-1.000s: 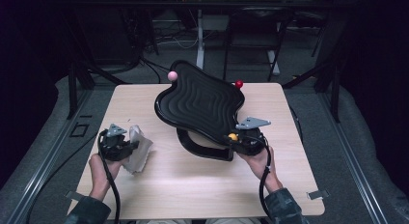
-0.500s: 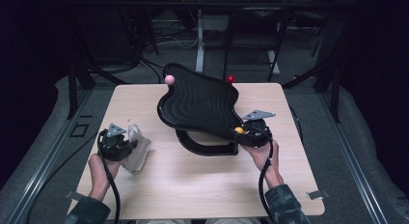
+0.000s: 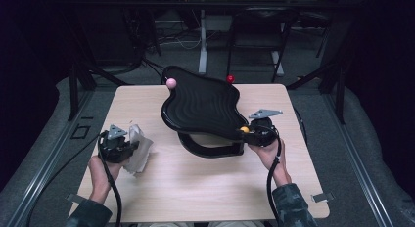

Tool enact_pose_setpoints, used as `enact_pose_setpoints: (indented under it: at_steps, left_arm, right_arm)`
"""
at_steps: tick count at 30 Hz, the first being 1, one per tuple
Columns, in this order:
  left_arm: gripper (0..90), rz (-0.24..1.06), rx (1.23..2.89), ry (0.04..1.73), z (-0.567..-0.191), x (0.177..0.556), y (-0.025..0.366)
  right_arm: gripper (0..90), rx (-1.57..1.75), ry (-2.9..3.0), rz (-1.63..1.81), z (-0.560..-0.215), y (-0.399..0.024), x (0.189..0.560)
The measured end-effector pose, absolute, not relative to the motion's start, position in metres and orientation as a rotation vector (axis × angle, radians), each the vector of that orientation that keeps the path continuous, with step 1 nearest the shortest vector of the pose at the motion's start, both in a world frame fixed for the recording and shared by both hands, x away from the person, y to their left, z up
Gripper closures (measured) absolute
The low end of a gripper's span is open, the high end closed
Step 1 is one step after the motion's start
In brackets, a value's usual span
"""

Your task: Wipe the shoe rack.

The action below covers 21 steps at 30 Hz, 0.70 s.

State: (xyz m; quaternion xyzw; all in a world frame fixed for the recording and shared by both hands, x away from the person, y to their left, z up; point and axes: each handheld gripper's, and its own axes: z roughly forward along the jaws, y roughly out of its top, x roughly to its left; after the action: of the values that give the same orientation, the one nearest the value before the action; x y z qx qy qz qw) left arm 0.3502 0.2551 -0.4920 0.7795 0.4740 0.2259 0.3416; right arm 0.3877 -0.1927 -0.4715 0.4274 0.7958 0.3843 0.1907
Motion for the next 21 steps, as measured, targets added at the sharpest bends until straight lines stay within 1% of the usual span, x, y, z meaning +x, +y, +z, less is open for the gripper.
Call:
enact_pose_setpoints:
  at_steps: [10,21]
  left_arm:
    - [81.6,0.612,2.021,1.212,-0.480,0.355,0.257]
    - [81.7,0.642,2.047,1.142,-0.457,0.378,0.241]
  right_arm:
    - [59.6,1.229,2.090,1.015,-0.478,-0.188,0.394]
    - [59.9,1.258,2.045,1.054,-0.482,-0.187,0.389]
